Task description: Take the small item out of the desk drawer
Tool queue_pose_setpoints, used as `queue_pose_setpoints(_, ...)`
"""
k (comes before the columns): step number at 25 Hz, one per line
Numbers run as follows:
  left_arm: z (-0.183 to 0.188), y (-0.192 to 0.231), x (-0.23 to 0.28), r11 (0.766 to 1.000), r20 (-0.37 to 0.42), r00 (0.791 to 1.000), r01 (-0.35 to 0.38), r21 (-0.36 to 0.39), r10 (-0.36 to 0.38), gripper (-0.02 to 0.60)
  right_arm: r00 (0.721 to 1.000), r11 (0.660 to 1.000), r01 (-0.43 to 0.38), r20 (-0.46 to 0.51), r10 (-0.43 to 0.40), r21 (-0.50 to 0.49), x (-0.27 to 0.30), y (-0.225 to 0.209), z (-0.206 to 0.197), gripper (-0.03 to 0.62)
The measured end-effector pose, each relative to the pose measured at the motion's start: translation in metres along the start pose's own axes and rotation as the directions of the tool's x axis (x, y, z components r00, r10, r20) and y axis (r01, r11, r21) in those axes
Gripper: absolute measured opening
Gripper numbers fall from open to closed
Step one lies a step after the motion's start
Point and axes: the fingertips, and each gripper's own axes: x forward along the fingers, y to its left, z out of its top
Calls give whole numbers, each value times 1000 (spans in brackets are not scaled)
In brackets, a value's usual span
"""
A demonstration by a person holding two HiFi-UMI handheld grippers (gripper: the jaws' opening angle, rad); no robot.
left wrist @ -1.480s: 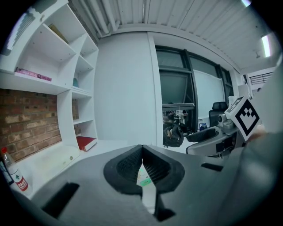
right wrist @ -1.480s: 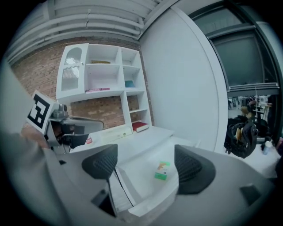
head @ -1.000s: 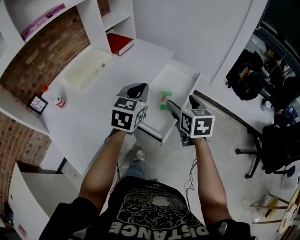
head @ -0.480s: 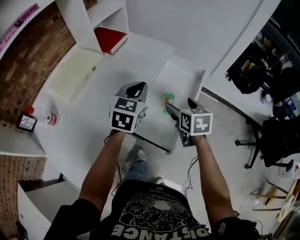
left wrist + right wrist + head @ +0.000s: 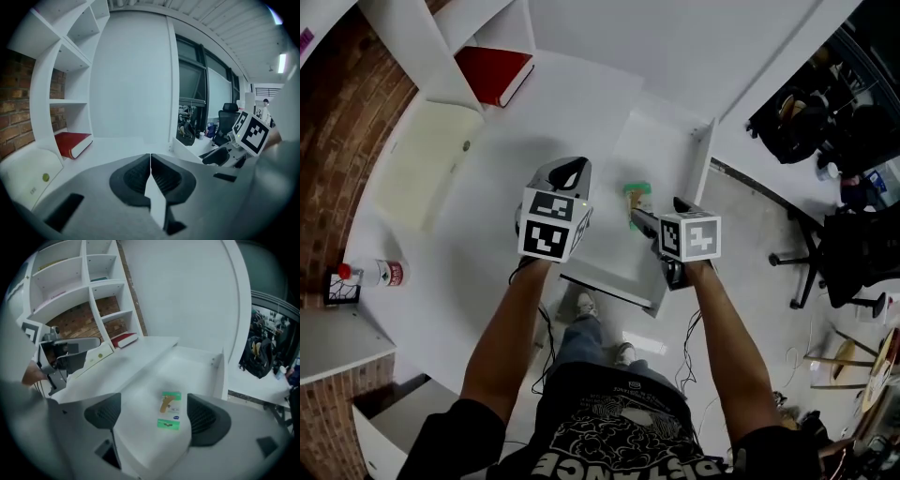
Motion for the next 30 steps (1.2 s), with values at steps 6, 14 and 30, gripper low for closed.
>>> queue_pose_setpoints(6, -14, 14, 25, 999, -26, 999, 40, -12, -40, 9, 998, 999, 24, -53, -22, 42, 32, -9, -6, 437)
queue_pose_setpoints(14, -34, 23, 53, 996, -62, 995, 82, -25, -83, 9, 993, 995, 56, -110, -46, 83, 73, -18, -21, 437)
queue_pose_setpoints(30, -60, 32, 90, 988, -110, 983, 141, -54, -147, 9, 965, 986, 127, -245, -98, 105, 131, -48, -55, 448)
